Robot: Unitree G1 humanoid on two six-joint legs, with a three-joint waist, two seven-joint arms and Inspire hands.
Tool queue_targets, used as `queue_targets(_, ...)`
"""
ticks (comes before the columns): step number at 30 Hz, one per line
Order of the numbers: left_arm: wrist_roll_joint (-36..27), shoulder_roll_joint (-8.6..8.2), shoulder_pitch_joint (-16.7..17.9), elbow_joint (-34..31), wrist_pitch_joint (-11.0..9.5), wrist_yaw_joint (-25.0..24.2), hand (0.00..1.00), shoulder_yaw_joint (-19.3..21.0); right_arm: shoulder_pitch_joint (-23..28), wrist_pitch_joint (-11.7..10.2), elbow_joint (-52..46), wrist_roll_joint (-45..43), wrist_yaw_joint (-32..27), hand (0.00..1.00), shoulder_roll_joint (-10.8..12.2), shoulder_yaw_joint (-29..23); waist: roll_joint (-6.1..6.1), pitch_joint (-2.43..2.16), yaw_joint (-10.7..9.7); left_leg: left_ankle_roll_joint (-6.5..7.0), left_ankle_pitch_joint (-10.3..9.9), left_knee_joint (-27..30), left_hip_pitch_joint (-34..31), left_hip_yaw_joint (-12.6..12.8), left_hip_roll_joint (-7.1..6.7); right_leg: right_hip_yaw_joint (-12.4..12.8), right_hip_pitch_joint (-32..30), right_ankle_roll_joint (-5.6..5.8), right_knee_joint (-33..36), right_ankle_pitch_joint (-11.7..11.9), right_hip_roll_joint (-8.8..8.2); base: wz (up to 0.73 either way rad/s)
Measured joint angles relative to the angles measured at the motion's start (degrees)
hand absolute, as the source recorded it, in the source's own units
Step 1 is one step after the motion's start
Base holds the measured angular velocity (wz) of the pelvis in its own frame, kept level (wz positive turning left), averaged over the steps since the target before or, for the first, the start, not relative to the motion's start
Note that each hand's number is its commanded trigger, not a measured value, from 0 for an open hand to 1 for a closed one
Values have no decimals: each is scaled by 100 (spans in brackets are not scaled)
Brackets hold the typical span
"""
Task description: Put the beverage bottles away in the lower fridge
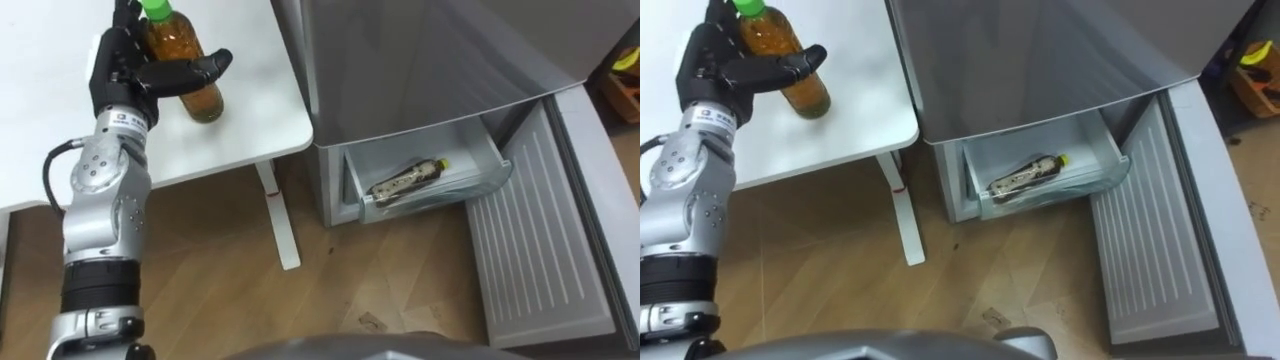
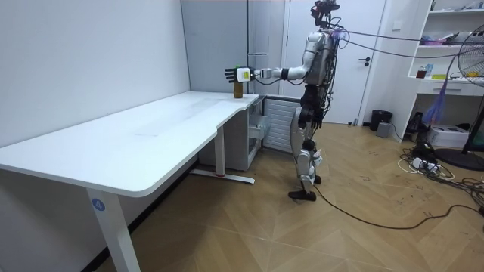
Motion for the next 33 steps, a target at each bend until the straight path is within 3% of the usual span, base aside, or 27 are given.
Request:
queue_targets(11, -12, 87, -100, 156, 138, 21, 0, 1, 49, 179, -33, -171, -58, 0, 2, 3, 31, -19, -36, -7, -3, -15, 52, 91, 32, 66, -8, -27, 0, 17, 27, -4)
queue_targets(12, -18, 88, -100, 157, 139, 22, 55, 2, 46, 179, -33, -177, -59, 0, 2, 2, 31, -18, -36, -7, -3, -25, 57, 97, 32, 71, -7, -27, 0, 17, 27, -5)
queue_targets(13, -111, 96, -101, 158, 140, 25, 65, 3, 46, 179, -36, -183, -61, 0, 2, 1, 31, -19, -35, -7, -3, -41, 64, 110, 31, 81, -9, -27, 1, 17, 27, -6)
queue_targets(14, -173, 111, -101, 158, 141, 25, 100, 2, 47, 178, -46, -183, -61, 0, 1, 0, 31, -19, -34, -7, -3, -40, 73, 122, 31, 96, -11, -27, 1, 17, 28, -6)
queue_targets(22, -787, 229, -108, 207, 141, 138, 100, -5, 4, 175, -65, -175, -58, 0, -2, 0, 57, -8, -100, -13, -7, -50, 88, 138, 31, 135, -14, -27, -1, 17, 34, -1)
queue_targets(27, -820, 293, -257, 440, 150, 214, 100, -21, -2, 174, -79, -178, -54, 0, -4, 10, 113, 10, -107, -14, -8, -57, 86, 138, 30, 136, -13, -27, -2, 17, 34, 0)
queue_targets(33, -818, 300, -309, 726, 407, 256, 100, -140, 0, 176, -72, -179, -48, 0, -5, 14, 132, -1, -113, -14, -8, -73, 74, 139, 29, 138, -34, -27, -4, 16, 35, 0)
